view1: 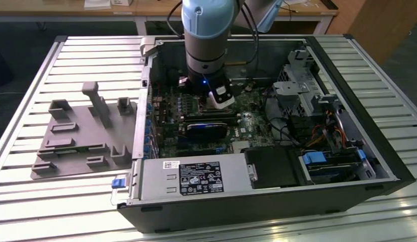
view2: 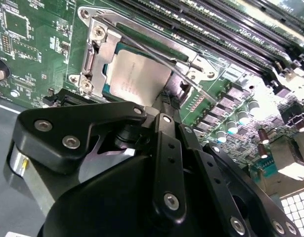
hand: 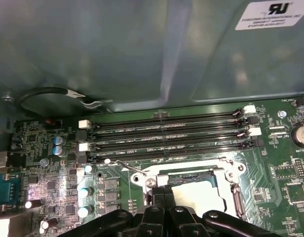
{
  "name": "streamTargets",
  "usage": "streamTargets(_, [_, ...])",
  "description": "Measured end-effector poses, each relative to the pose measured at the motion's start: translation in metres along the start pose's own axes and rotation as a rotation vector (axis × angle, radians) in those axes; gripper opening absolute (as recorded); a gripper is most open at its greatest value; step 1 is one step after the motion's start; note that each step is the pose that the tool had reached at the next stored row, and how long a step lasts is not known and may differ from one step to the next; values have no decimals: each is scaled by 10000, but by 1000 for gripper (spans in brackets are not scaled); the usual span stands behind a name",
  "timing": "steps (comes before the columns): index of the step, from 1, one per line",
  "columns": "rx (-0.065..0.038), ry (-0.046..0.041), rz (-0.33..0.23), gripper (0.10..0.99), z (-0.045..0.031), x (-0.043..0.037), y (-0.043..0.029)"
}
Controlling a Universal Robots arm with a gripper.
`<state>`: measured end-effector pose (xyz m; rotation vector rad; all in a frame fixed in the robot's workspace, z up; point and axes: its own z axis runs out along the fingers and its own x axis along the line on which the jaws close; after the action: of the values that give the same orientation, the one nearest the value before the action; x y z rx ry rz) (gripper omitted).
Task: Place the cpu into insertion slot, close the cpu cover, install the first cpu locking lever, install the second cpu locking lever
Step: 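Close the cpu cover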
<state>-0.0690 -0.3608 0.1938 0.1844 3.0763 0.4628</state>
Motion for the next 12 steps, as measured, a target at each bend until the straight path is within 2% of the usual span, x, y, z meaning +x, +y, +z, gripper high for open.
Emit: streamTargets(12, [-5,-1,-1,102,-32,-13,12])
